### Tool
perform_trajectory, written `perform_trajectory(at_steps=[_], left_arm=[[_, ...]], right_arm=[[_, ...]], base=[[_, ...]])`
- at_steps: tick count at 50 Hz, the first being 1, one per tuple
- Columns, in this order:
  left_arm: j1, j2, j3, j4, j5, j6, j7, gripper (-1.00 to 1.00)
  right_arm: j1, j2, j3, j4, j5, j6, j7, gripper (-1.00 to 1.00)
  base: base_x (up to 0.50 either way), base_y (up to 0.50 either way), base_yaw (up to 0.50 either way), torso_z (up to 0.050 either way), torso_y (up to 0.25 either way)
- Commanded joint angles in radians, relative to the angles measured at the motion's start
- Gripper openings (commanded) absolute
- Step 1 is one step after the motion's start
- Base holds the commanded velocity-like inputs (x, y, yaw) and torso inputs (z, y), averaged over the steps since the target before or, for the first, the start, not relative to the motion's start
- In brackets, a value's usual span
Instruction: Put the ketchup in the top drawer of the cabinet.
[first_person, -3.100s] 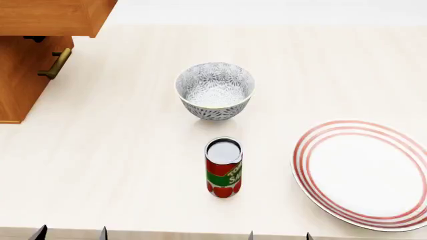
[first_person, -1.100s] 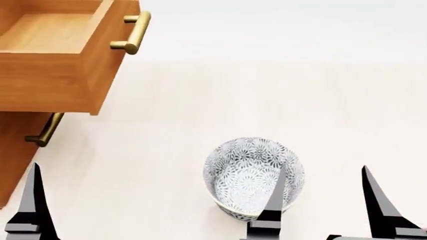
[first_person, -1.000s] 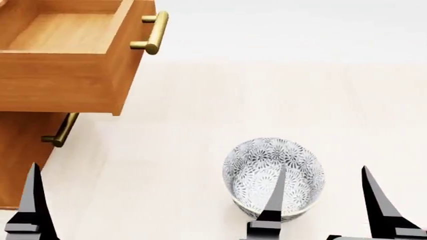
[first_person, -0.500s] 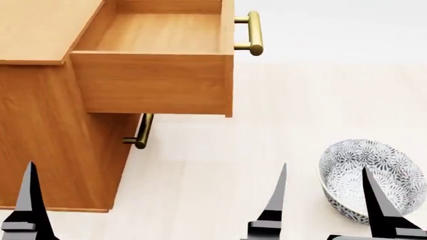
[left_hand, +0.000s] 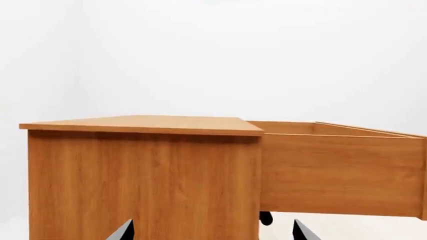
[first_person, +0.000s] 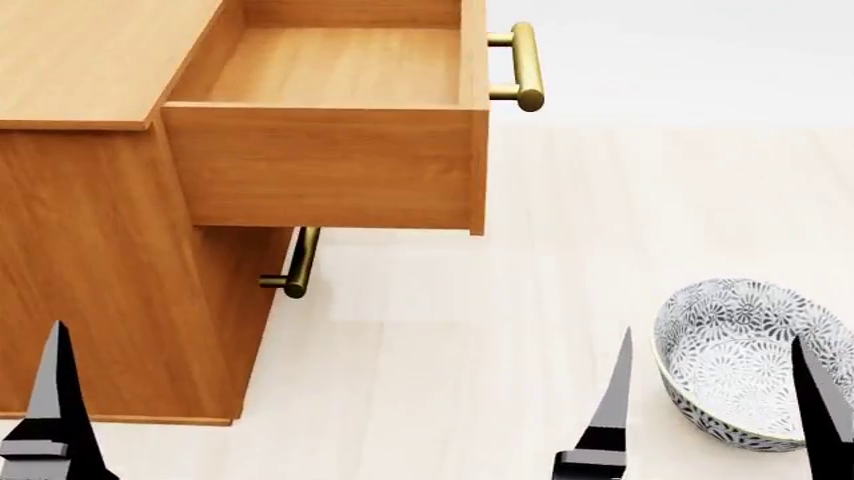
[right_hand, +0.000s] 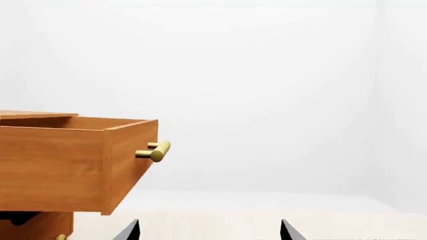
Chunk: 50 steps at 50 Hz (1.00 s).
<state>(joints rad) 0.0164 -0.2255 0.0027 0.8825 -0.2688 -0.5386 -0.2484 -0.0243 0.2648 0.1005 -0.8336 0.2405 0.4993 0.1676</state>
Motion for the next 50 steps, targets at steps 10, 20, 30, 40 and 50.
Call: perform_trajectory(at_steps=[10,20,30,40,50], left_arm=[[-0.004,-0.006,0.005,-0.019,-0.006,0.013,-0.016,1.00],[-0.004,-0.011,0.014,-0.010,-0.008,0.007,-0.026,1.00],[-0.006,-0.015,0.019,-0.001,-0.012,0.001,-0.037,1.00],[-0.005,-0.019,0.022,-0.003,-0.016,0.004,-0.044,1.00],[-0.008,-0.021,0.026,-0.018,-0.017,0.015,-0.049,1.00]], right_arm=[[-0.205,0.128,0.384,0.118,0.169,-0.179,-0.198,1.00],[-0.293,0.174,0.526,0.167,0.271,-0.215,-0.311,1.00],[-0.350,0.181,0.640,0.289,0.340,-0.281,-0.423,1.00],[-0.461,0.139,0.776,0.315,0.435,-0.342,-0.526,1.00],[-0.561,0.081,0.844,0.293,0.473,-0.383,-0.605,1.00]], base=[[0.00,0.00,0.00,0.000,0.000],[0.00,0.00,0.00,0.000,0.000],[0.00,0.00,0.00,0.000,0.000],[0.00,0.00,0.00,0.000,0.000],[0.00,0.00,0.00,0.000,0.000]])
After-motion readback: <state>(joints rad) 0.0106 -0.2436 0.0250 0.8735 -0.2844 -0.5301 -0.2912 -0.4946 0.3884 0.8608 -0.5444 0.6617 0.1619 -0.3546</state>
